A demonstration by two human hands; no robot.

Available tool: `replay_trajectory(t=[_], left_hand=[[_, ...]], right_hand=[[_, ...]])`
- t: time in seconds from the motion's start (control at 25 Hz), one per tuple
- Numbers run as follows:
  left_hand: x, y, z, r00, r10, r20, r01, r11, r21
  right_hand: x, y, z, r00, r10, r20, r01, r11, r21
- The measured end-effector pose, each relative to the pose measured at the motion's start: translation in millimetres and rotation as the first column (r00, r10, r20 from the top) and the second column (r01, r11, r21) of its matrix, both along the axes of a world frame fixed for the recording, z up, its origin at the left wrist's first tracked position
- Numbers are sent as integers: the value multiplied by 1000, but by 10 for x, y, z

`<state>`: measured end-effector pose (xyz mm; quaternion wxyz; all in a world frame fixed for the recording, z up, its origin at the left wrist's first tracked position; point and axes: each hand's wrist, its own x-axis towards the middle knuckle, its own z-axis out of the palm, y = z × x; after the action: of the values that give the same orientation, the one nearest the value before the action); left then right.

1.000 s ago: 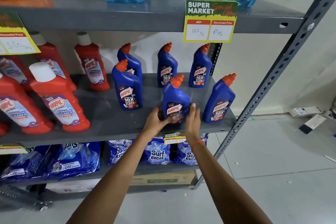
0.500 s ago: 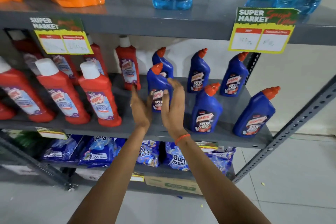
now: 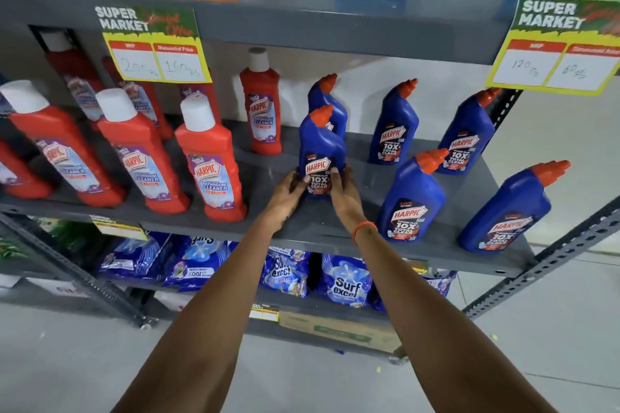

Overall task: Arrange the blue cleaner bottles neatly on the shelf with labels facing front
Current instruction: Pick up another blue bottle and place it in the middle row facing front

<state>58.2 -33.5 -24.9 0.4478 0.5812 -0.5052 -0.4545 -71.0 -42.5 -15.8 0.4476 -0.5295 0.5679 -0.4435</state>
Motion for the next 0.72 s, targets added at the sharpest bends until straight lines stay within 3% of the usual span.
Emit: replay_trajectory(t=[0.24, 0.4, 0.72], left_hand=[[5, 259, -113, 995, 94, 26, -91, 993, -73], [28, 621, -316, 982, 179, -56, -184, 977, -110], [83, 675, -311, 985, 147, -87, -155, 983, -102]], right_hand=[[-68, 391, -251, 985, 60, -160, -75, 993, -92], [-73, 678, -408, 945, 84, -315, -134, 981, -140], [-145, 679, -385, 956, 134, -261, -168, 979, -112]])
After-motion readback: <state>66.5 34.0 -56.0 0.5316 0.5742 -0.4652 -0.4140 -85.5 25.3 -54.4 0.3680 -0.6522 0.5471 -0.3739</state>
